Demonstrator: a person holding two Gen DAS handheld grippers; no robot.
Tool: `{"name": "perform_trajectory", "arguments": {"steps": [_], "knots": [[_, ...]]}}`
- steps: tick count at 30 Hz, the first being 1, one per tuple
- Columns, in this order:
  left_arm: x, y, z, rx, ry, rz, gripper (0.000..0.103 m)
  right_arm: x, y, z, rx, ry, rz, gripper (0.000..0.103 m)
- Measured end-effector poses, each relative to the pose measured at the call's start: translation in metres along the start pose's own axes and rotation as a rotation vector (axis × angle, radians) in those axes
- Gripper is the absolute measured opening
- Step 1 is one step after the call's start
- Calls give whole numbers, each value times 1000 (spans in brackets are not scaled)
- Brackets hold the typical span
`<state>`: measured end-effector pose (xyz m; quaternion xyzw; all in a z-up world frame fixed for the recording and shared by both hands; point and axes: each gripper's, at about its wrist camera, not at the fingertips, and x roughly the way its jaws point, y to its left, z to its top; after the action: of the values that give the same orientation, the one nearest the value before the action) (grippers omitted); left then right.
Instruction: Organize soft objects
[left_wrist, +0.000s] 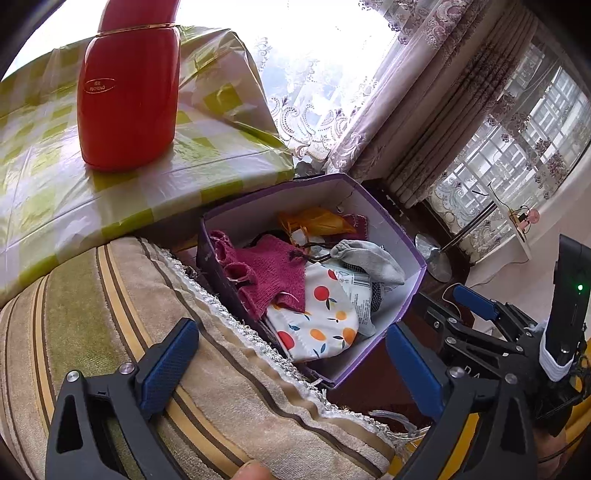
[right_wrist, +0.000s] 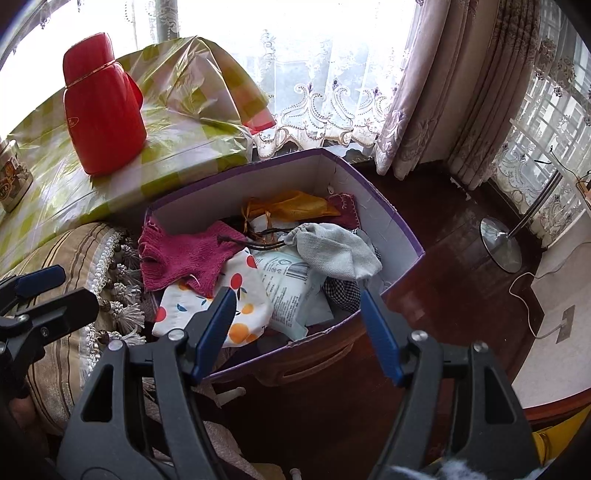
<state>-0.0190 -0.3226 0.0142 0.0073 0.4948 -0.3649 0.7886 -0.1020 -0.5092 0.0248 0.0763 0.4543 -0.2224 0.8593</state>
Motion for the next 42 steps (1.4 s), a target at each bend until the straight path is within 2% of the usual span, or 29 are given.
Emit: {"name": "perform_trajectory", "arguments": {"steps": [42], "knots": [[9,2,5,-12,21,0,102,1,-2,3,-11,-1,1,73]]}}
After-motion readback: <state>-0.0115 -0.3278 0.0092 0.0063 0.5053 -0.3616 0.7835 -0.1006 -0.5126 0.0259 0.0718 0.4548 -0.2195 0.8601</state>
